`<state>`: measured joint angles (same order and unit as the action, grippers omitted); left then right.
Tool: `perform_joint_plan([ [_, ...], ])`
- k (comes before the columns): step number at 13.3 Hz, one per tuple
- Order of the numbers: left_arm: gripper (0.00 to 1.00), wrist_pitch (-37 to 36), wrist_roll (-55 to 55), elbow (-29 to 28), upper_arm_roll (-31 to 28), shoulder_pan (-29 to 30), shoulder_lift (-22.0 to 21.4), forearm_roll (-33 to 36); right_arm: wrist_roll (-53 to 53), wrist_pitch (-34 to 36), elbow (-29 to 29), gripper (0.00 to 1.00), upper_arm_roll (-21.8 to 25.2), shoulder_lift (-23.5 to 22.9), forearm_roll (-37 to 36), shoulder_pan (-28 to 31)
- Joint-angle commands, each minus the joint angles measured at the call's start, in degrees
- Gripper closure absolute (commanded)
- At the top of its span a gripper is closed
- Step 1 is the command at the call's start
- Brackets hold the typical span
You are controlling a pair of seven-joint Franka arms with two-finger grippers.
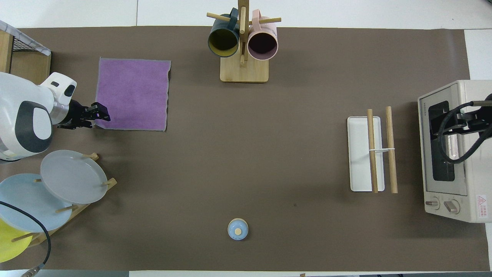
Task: Fold towel and hang on rack
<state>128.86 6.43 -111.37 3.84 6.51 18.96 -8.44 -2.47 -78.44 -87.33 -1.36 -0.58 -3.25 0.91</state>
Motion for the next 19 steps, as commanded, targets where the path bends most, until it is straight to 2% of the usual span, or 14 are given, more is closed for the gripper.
perform_joint_plan([
  [1, 0.40, 0.5, 0.5, -0.3, 0.1, 1.0, 0.1, -0.8, 1.2, 0.0, -1.0, 0.00, -0.1, 0.8, 1.2, 0.7],
  [4, 0.54, 0.4, 0.5, -0.3, 0.0, 1.2, 0.1, -0.8, 1.3, 0.0, -1.0, 0.00, -0.1, 0.8, 1.2, 0.7],
  [9, 0.84, 0.7, 0.5, -0.3, 0.0, 1.2, 0.1, -0.8, 1.2, 0.0, -1.0, 0.00, -0.1, 0.8, 1.2, 0.7],
  [11, 1.00, 0.8, 0.5, -0.3, 0.0, 1.1, 0.1, -0.8, 1.2, 0.0, -1.0, 0.00, -0.1, 0.8, 1.2, 0.7],
  [19, 1.00, 1.2, -0.6, 0.7, 0.1, 0.1, -0.4, 1.5, 1.2, 0.0, -1.0, 0.00, -0.1, 0.8, 1.2, 0.7],
])
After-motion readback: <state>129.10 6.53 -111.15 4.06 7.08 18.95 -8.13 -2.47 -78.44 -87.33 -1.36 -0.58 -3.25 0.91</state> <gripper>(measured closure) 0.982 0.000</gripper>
